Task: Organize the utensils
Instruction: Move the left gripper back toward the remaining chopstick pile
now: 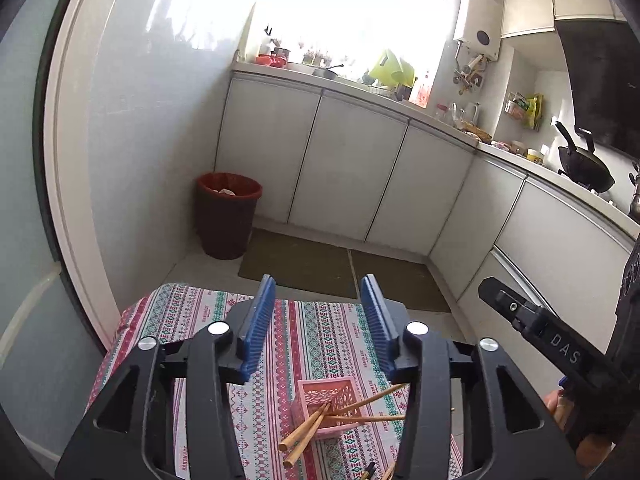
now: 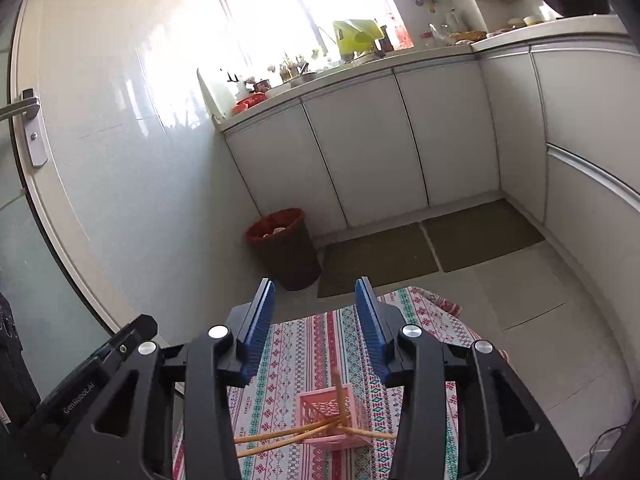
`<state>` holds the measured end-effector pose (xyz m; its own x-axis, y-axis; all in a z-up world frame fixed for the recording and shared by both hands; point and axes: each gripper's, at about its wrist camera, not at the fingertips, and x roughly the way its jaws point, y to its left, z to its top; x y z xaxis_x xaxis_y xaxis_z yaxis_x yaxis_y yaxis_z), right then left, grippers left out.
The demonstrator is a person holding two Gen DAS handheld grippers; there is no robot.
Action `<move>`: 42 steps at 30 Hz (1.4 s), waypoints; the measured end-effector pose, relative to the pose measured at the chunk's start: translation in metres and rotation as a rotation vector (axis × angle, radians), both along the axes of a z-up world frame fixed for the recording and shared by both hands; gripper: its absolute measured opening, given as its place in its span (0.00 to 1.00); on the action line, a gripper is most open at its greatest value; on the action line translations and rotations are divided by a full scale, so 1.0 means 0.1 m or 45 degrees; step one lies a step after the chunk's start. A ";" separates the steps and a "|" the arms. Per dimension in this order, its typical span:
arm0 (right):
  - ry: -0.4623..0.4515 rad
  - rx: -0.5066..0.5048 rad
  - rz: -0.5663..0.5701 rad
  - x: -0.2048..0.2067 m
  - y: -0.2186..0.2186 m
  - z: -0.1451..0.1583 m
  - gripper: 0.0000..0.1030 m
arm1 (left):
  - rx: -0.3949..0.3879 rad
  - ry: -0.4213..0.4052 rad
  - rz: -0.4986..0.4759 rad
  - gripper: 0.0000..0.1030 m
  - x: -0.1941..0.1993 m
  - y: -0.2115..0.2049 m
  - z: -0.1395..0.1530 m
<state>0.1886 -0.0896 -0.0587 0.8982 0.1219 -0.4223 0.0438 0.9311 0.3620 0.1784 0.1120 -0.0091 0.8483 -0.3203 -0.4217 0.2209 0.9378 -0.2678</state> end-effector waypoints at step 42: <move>0.924 0.158 -0.386 -1.06 -1.19 -1.67 0.93 | 0.576 0.713 -0.348 0.93 -0.46 -1.09 -1.61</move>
